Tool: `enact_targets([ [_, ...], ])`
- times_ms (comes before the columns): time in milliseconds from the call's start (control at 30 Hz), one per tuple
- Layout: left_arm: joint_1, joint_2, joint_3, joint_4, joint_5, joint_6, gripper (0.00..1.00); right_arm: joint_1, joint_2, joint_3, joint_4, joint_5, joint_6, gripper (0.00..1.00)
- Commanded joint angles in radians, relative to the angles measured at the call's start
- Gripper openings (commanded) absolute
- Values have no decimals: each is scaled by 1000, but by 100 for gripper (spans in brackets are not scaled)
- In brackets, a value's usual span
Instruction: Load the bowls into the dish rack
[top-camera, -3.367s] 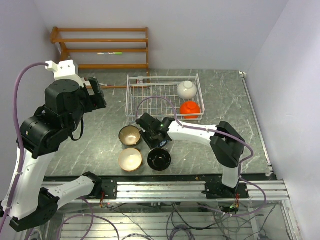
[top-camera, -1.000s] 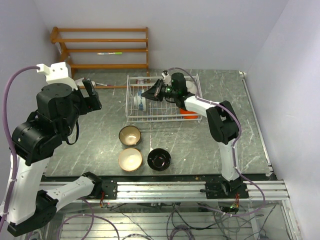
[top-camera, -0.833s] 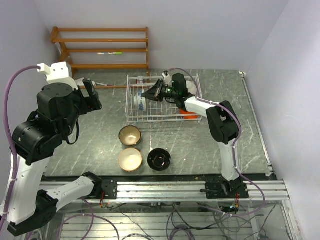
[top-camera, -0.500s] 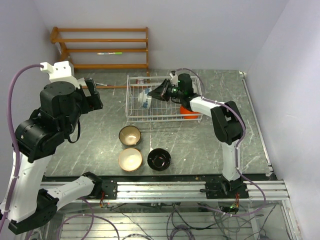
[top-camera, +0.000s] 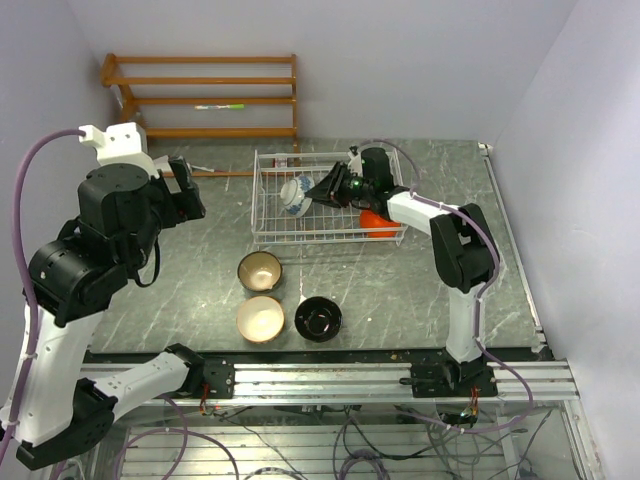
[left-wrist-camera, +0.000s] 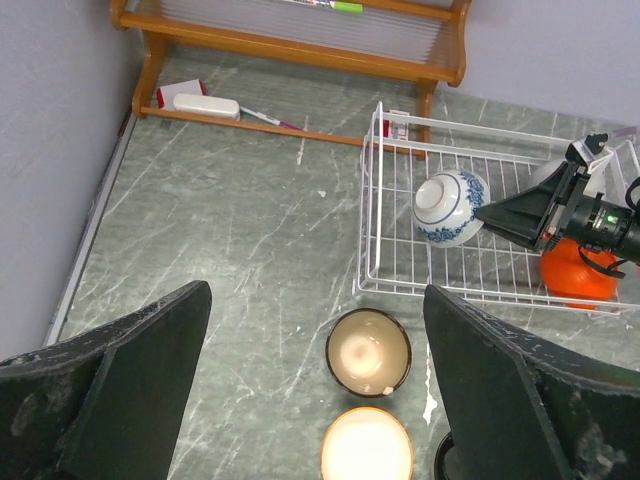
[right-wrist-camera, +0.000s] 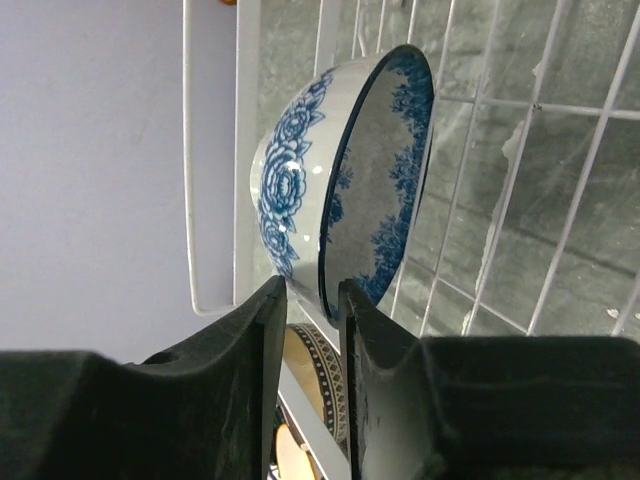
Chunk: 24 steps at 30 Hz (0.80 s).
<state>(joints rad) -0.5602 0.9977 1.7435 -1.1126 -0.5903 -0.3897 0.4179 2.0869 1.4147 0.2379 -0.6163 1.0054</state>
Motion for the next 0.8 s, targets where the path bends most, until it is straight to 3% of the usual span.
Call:
enact_targets([
  [0,-6,-1,-12,26,10,4,99,-10,-56,-17,-77,32,-64,29],
  [767,-6,-8,-36,43,27,-2,99,-33,-147,-8,-263,126,-178,36],
])
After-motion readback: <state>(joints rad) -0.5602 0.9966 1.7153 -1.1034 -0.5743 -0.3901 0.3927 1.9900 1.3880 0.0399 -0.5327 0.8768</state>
